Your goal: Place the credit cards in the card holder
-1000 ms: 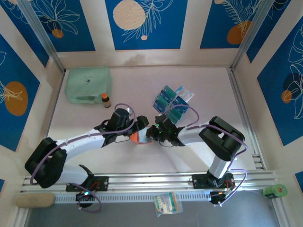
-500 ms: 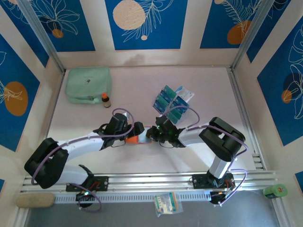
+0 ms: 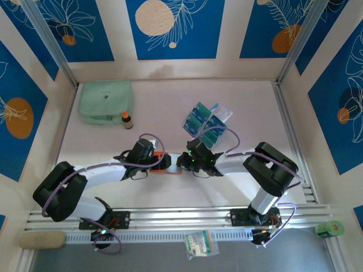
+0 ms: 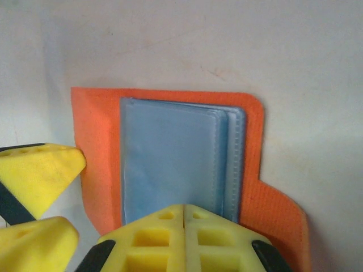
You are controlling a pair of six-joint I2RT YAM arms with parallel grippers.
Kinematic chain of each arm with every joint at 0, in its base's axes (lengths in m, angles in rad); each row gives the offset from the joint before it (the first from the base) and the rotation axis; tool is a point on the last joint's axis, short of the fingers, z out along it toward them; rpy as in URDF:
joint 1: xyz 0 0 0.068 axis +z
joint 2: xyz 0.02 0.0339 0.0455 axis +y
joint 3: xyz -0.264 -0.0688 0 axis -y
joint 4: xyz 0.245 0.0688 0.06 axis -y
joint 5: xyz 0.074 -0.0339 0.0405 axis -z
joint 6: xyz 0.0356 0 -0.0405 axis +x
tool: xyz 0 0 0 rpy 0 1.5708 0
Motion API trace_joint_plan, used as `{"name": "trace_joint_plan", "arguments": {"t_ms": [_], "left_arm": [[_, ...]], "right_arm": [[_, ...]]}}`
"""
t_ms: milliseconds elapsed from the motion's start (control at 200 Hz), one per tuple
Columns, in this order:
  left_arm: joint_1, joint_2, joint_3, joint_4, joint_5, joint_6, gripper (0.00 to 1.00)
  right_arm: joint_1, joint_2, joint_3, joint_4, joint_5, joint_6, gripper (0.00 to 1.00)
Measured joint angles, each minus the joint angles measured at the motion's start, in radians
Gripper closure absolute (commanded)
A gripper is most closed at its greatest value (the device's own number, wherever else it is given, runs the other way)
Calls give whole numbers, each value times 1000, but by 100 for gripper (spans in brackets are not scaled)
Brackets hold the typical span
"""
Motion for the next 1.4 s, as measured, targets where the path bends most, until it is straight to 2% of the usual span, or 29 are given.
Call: {"name": "trace_joint_plan", "arguments": {"t_ms": [400,1400], "left_arm": [[0,2,-6,11,0,26,14],[-10,-8,-6,-24,-51,36,15]], "right_arm": [[-80,8,92,-92,-60,-76,100],[-93,161,172,-46,-239,-105,100]]}}
